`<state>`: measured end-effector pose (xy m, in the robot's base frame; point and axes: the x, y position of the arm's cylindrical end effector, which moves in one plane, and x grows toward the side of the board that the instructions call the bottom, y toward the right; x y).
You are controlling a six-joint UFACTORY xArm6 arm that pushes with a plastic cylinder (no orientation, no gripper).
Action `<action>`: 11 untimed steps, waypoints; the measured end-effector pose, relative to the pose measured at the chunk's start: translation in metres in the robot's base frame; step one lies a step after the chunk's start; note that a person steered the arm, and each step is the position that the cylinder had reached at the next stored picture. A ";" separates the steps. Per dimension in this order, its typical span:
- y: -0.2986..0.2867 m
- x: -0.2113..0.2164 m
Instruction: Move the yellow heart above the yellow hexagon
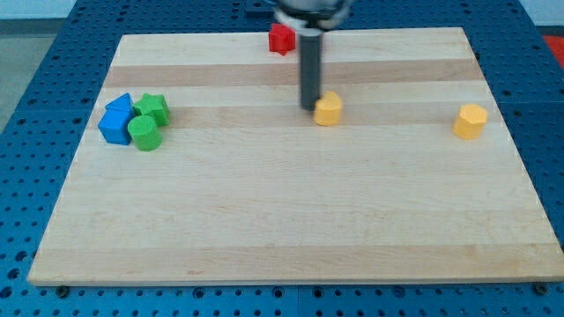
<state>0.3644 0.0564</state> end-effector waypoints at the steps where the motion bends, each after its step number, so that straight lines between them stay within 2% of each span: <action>1: 0.001 -0.001; 2: -0.044 0.001; 3: -0.060 0.018; 4: -0.034 0.030; 5: 0.031 0.030; 6: 0.059 0.032; 7: 0.047 0.060; 8: 0.064 0.061; 10: 0.124 0.019; 11: 0.111 0.036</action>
<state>0.4002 0.1672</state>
